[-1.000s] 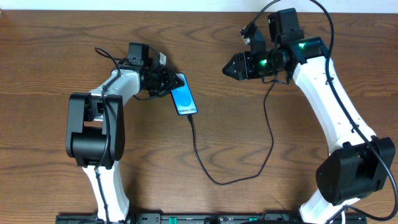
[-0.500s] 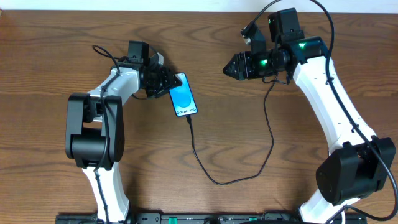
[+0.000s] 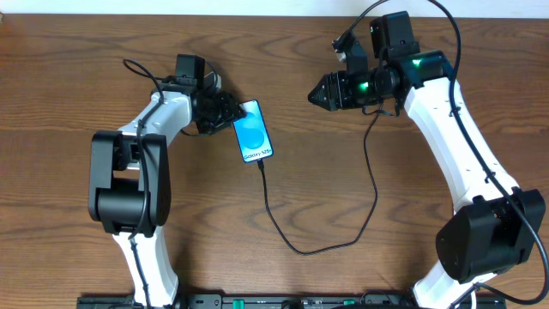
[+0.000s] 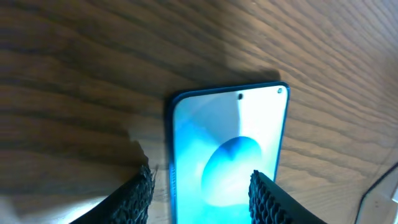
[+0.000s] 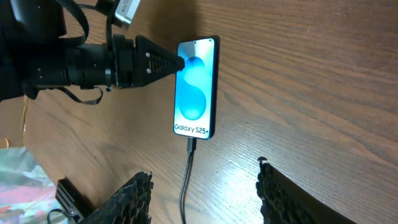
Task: Plug charger to phone and switch on socket
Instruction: 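Lower the phone onto the table with the left gripper, then release the phone and raise the left gripper away to the left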
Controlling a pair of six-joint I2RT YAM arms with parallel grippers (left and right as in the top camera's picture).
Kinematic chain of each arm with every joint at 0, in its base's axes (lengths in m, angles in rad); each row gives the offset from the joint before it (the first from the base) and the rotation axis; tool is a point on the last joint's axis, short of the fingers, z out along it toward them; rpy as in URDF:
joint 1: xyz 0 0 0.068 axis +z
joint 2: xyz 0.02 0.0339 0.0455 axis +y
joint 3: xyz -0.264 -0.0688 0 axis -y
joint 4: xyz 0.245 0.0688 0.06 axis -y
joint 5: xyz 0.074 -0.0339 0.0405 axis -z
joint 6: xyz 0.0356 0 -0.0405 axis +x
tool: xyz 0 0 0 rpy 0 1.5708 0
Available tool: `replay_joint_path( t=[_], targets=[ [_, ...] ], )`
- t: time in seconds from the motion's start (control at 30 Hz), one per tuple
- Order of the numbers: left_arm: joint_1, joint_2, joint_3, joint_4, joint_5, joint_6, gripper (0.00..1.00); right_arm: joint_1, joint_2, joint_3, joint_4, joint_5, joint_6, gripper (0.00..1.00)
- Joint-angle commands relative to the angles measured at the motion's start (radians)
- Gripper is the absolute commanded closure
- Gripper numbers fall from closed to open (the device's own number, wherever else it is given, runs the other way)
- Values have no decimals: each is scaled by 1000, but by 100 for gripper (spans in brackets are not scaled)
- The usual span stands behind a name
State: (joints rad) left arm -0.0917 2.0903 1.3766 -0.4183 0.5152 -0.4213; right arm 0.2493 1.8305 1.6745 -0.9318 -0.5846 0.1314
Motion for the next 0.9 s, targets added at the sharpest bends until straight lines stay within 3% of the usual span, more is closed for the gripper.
replay_joint_path(
  t=[0.0, 0.57, 0.6, 0.83, 0.87],
  targets=[
    [32, -45, -14, -29, -83, 20, 48, 7, -5, 18, -4, 3, -14, 47],
    [149, -558, -14, -153, -87, 70, 47, 7, -5, 18, -6, 3, -17, 47],
    [154, -577, -14, -158, -87, 70, 37, 7, -5, 18, -6, 3, -17, 47],
    [175, -667, -15, -174, -87, 70, 20, 7, -5, 18, -6, 3, -29, 47],
    [175, -669, -14, -174, -87, 70, 12, 7, -5, 18, -5, 3, -29, 47]
  ],
)
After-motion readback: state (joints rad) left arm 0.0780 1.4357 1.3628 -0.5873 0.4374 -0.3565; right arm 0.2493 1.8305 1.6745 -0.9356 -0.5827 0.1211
